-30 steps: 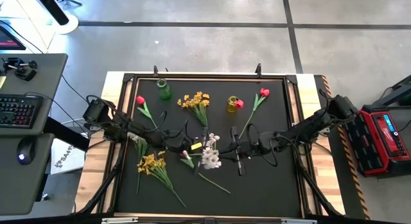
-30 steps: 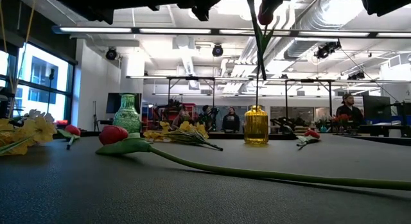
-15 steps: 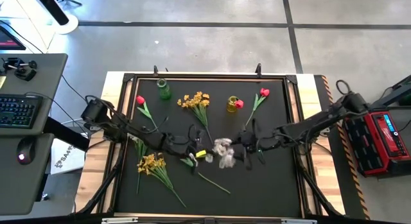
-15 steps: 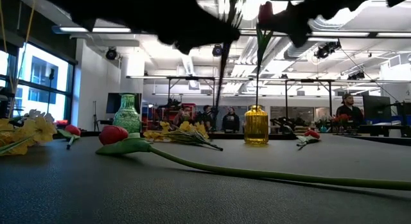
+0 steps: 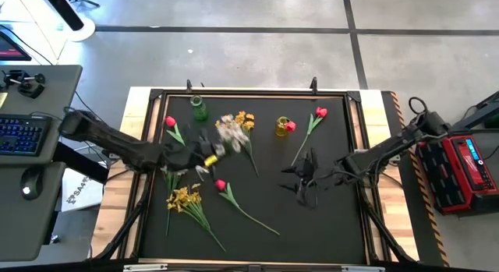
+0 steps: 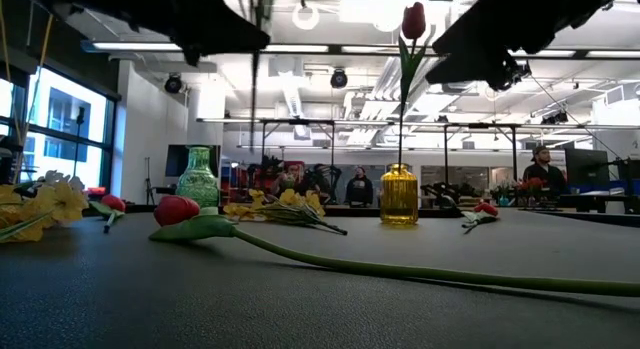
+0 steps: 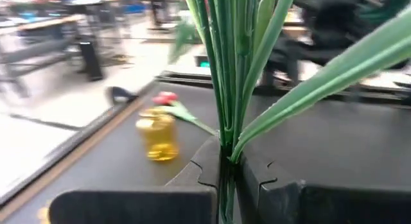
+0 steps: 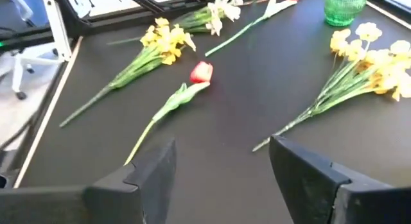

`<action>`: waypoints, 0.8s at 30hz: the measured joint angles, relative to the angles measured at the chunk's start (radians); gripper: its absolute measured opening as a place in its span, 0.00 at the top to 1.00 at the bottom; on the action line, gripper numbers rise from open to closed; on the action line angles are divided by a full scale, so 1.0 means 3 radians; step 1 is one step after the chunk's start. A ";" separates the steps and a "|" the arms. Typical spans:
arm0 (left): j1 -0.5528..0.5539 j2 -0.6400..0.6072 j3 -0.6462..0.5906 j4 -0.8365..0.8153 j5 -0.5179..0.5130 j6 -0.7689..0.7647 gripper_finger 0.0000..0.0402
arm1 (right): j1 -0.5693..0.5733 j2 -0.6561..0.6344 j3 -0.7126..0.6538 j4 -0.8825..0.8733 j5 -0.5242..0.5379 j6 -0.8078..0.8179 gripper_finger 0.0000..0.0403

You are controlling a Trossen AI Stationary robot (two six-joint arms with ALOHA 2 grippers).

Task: Sort flowers into vase by color
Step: Put the right white flowers into the green vase

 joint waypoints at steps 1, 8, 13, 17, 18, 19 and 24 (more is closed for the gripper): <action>0.0070 -0.0143 0.0000 -0.0126 -0.0032 0.0020 0.99 | 0.0013 0.0041 0.0000 -0.0004 0.0017 0.0029 0.43; 0.0817 -0.1024 -0.0001 -0.0717 0.0233 0.0174 0.99 | 0.0059 0.0392 -0.0001 0.0059 0.0031 0.0121 0.46; 0.1564 -0.1319 -0.0001 -0.0857 0.0539 0.0176 0.99 | 0.0059 0.0576 -0.0003 0.0204 0.0028 0.0094 0.47; 0.2210 -0.1302 -0.0001 -0.0845 0.0881 0.0175 0.99 | 0.0056 0.0598 -0.0003 0.0262 0.0028 0.0063 0.48; 0.2370 -0.1276 -0.0001 -0.0823 0.1021 0.0160 0.99 | 0.0056 0.0597 -0.0003 0.0279 0.0028 0.0047 0.48; 0.2533 -0.1241 -0.0001 -0.0817 0.1157 0.0141 0.99 | 0.0056 0.0597 -0.0003 0.0294 0.0027 0.0016 0.48; 0.3163 -0.1080 -0.0001 -0.0754 0.1452 0.0026 0.99 | 0.0056 0.0594 -0.0003 0.0334 0.0027 -0.0054 0.48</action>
